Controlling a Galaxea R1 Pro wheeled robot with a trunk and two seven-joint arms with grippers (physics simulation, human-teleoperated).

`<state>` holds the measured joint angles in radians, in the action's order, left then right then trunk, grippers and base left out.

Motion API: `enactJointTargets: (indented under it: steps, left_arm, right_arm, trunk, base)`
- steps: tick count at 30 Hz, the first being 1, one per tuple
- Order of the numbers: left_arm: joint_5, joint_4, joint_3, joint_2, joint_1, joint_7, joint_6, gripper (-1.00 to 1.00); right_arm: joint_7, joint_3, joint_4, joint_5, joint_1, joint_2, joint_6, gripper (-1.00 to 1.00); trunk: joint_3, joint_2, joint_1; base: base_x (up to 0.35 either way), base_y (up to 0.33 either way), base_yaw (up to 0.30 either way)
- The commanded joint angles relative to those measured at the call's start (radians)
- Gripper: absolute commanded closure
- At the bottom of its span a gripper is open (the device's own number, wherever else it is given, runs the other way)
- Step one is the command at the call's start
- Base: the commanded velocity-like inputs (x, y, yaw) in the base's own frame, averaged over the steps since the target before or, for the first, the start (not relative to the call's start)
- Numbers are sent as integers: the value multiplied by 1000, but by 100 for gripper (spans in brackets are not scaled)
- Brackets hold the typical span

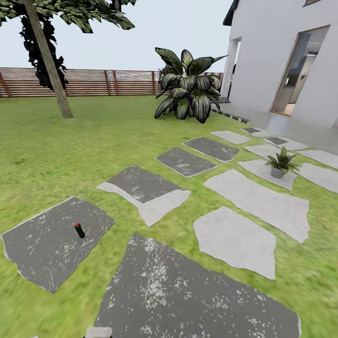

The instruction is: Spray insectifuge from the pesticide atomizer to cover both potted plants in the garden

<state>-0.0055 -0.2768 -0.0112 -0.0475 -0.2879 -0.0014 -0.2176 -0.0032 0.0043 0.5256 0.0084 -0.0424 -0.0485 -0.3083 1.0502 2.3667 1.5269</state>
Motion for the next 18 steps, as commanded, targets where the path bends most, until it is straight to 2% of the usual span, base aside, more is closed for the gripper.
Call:
enactJointTargets:
  steps: [1, 5, 12, 18]
  left_arm:
    - [-1, 1, -1, 0, 0, 0, -3, -100]
    - [-1, 1, -1, 0, 0, 0, -3, -100]
    - [-1, 1, -1, 0, 0, 0, -3, -100]
    - [-1, 1, -1, 0, 0, 0, -3, -100]
  right_arm:
    - [-1, 0, -1, 1, -1, 0, -3, -100]
    - [-1, -2, -1, 1, -1, -1, -3, -100]
    - [-1, -3, -1, 1, -1, 0, -3, -100]
    - [-1, -3, -1, 1, -1, -1, -3, -100]
  trunk:
    - [1, 0, 0]
    - [1, 0, 0]
    - [1, 0, 0]
    - [1, 0, 0]
  base:
    - [280, -167, 25]
    - [280, -167, 88]
    - [280, -167, 207]
    - [271, -171, 37]
